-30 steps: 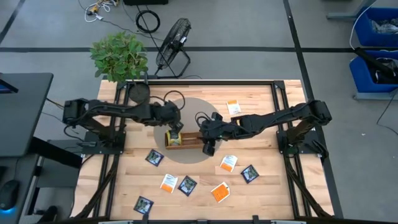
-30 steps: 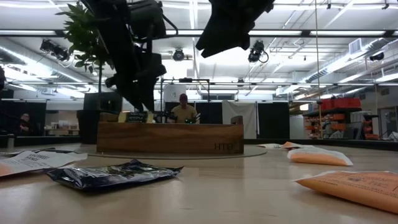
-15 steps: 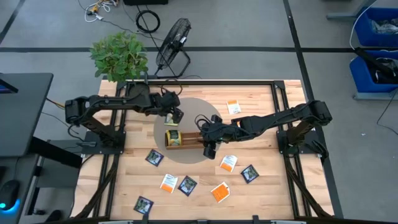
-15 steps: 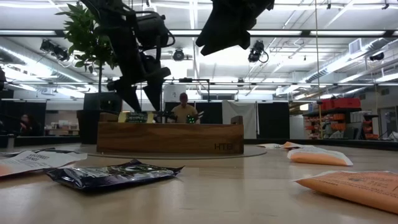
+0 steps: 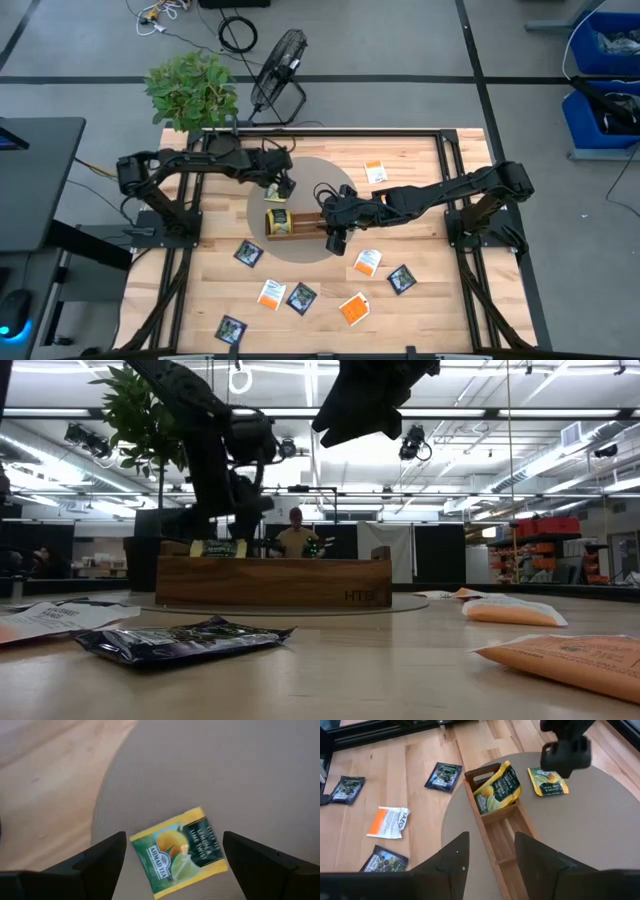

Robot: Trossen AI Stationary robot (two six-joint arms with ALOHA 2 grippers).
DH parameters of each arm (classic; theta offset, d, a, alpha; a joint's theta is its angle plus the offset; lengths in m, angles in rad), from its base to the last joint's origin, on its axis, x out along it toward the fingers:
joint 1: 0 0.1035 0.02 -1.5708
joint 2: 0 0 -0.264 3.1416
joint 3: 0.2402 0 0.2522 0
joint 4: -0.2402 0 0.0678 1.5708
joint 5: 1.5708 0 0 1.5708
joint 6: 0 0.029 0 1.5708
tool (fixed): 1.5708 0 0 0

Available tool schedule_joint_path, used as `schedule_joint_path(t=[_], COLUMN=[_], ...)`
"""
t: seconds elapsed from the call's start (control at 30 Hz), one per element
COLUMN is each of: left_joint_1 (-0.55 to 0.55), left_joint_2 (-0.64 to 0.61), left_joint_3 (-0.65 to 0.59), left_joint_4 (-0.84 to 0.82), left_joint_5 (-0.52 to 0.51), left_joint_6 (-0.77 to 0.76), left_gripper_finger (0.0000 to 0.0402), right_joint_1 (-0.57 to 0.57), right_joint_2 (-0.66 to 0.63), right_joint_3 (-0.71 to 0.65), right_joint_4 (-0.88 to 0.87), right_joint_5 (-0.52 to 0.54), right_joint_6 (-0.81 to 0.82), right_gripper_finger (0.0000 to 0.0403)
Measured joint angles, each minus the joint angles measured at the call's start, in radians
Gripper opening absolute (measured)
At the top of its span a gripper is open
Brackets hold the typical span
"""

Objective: Pick & Place Tea
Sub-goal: Put the yellow tea bag into the wooden organizer

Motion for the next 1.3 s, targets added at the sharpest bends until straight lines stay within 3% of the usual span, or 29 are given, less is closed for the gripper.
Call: schedule_joint_path(t=[0.3, 1.3], left_joint_1=[-0.001, 0.015], left_joint_2=[0.095, 0.143], left_joint_3=[0.000, 0.001], left_joint_4=[0.008, 0.020], left_joint_5=[0.009, 0.057], left_joint_6=[-0.004, 0.009], left_gripper_finger=[0.0337, 0.0328], right_joint_1=[0.000, 0.000], right_joint_2=[0.000, 0.000], right_joint_3=[0.000, 0.000], right_joint_4=[0.000, -0.001], right_joint_5=[0.000, -0.010], right_joint_6=[-0.007, -0.010], right_gripper_finger=[0.0167, 0.0167])
